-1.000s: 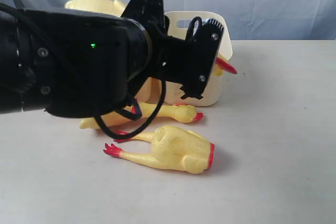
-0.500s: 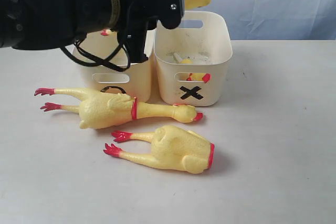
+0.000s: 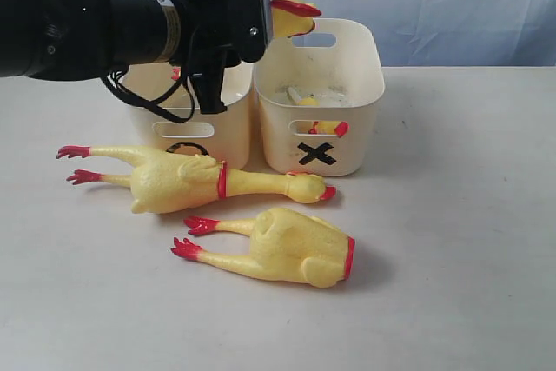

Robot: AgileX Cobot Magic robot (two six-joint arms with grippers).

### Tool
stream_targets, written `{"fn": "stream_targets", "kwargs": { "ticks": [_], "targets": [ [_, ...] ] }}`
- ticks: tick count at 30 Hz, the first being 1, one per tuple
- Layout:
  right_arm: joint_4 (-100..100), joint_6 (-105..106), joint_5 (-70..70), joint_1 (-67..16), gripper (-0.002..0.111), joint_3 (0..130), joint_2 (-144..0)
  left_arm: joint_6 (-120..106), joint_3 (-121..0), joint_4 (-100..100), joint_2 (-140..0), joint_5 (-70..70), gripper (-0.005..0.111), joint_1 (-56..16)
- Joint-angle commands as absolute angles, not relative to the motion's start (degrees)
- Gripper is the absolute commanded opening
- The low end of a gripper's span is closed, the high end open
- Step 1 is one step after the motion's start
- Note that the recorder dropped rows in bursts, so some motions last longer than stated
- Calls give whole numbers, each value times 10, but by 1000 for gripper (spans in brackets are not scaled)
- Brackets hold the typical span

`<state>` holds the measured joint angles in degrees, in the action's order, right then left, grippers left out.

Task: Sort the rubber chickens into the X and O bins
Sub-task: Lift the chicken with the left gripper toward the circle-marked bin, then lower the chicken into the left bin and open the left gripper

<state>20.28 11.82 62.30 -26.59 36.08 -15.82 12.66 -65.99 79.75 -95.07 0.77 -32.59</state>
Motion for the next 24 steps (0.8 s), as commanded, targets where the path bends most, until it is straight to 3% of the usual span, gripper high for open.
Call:
{"fn": "stream_targets", "kwargs": {
  "ticks": [1,11,24],
  "targets": [
    [200,118,616,-265,-1,360,-155,129,-660,797,-963,42,0,-298],
    [200,118,616,-265,-1,360,-155,128,-661,763,-1007,140,0,-224],
    [200,119,616,-265,-1,360,-155,35,-662,674,-1040,227,1,-196]
  ]
}}
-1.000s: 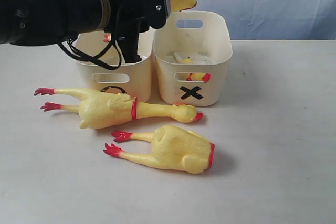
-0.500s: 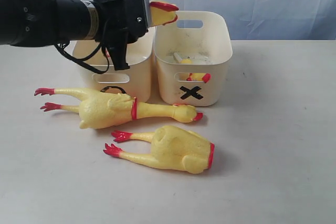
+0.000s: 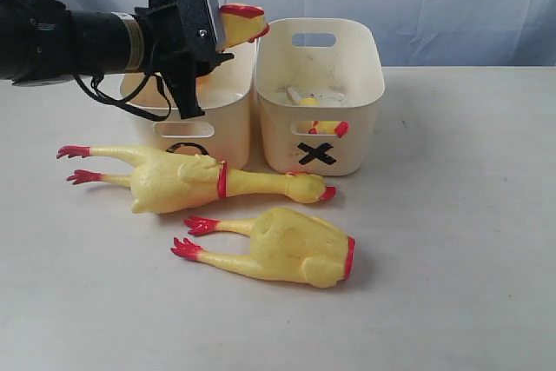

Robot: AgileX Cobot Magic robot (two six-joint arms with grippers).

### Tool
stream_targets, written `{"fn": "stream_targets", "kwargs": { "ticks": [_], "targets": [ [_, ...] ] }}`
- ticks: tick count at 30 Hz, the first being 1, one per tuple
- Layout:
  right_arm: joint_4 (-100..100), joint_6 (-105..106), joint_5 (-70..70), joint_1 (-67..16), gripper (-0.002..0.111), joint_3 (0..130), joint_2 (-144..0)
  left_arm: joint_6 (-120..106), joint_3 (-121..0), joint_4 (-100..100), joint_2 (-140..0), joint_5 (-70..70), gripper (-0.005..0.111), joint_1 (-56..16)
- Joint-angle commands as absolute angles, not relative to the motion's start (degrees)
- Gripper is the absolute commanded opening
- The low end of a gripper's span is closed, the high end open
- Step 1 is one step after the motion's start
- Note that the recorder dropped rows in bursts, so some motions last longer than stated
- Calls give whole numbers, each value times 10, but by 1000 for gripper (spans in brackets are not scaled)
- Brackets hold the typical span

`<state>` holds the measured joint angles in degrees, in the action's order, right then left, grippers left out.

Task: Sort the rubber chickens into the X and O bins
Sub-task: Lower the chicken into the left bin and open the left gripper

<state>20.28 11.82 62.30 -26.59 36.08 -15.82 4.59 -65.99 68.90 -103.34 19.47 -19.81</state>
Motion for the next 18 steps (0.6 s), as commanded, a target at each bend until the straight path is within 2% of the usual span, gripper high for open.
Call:
{"fn": "stream_targets", "kwargs": {
  "ticks": [1,4,10,14,18],
  "targets": [
    [200,118,616,-265,-1,360,-155,33,-662,667,-1042,228,3,-196],
    [200,118,616,-265,-1,360,-155,25,-662,632,-1043,227,14,-196],
    [200,118,616,-265,-1,360,-155,25,-662,622,-1043,227,44,-196],
    [200,118,616,-265,-1,360,-155,25,-662,576,-1043,226,52,-196],
    [200,118,616,-265,-1,360,-155,25,-662,556,-1034,226,55,-196]
  ]
}}
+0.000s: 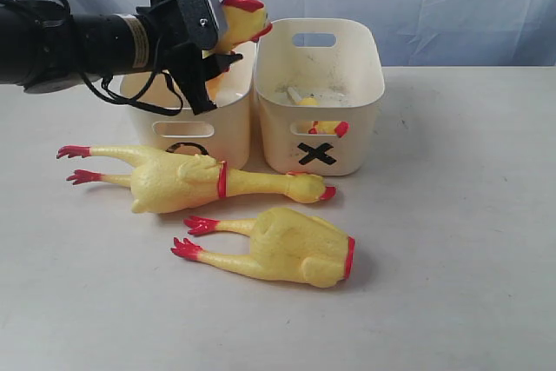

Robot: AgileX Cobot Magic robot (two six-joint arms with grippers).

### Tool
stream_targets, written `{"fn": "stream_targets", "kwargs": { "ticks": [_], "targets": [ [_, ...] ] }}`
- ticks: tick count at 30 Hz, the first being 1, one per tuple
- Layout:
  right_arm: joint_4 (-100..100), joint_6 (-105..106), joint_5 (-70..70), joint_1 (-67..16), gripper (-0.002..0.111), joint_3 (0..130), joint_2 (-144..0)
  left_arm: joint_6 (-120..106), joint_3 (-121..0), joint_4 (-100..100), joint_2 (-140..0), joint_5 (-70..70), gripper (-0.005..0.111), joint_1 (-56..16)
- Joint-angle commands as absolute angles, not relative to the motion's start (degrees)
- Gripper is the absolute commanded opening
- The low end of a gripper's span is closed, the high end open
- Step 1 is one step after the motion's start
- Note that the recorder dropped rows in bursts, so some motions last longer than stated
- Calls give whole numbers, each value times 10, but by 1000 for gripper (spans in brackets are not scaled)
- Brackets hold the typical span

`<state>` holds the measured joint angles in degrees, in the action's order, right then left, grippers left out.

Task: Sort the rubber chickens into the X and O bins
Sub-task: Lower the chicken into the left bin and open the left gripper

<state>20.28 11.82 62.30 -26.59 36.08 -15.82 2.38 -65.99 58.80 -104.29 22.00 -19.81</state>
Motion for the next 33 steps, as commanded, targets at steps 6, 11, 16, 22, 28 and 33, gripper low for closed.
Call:
{"fn": "stream_targets", "kwargs": {
  "ticks": [6,11,16,22,28,33],
  "targets": [
    [200,118,616,-265,-1,360,-155,25,-662,555,-1003,224,55,-196],
    [200,119,616,-265,-1,360,-155,25,-662,555,-984,162,55,-196],
    [200,119,616,-265,-1,360,-155,25,-662,555,-960,136,55,-196],
    [200,119,616,-265,-1,360,-155,30,-662,553,-920,129,55,-196],
    [200,118,616,-265,-1,360,-155,30,-662,509,-890,127,55,-196],
    [200,118,616,-265,-1,360,-155,52,-662,505,-914,120,55,-196]
  ]
}}
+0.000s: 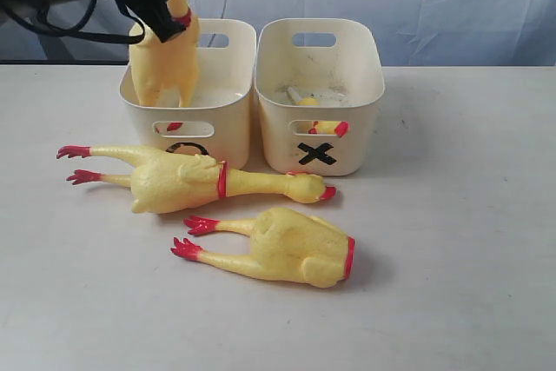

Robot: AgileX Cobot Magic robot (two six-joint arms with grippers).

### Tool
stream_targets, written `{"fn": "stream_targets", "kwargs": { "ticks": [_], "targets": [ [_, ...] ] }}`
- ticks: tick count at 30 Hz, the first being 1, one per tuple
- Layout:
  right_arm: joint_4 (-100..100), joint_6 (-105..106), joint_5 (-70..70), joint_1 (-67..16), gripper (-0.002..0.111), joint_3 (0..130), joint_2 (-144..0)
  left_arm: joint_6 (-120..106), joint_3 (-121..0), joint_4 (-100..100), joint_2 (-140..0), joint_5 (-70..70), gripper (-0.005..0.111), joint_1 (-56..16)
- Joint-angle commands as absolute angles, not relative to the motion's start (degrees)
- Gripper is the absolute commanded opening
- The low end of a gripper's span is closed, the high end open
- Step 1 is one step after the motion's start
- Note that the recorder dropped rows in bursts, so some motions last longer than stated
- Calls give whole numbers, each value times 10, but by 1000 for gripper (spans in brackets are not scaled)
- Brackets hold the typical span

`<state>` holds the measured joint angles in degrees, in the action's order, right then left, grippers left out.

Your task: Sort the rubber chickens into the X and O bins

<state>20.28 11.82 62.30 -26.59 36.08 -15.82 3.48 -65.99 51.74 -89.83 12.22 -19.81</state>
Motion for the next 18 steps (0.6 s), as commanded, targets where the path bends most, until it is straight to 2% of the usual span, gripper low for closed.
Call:
{"fn": "stream_targets", "kwargs": {
  "ticks": [1,5,9,18],
  "targets": [
    [200,118,616,-265,-1,360,-155,54,-662,505,-920,120,55,-196],
    [200,119,616,-265,-1,360,-155,54,-662,505,-967,120,56,-196],
    [200,118,616,-265,-1,360,-155,54,-662,498,-983,123,72,-196],
    [200,118,616,-265,-1,360,-155,54,-662,479,-984,101,72,-196]
  ]
}}
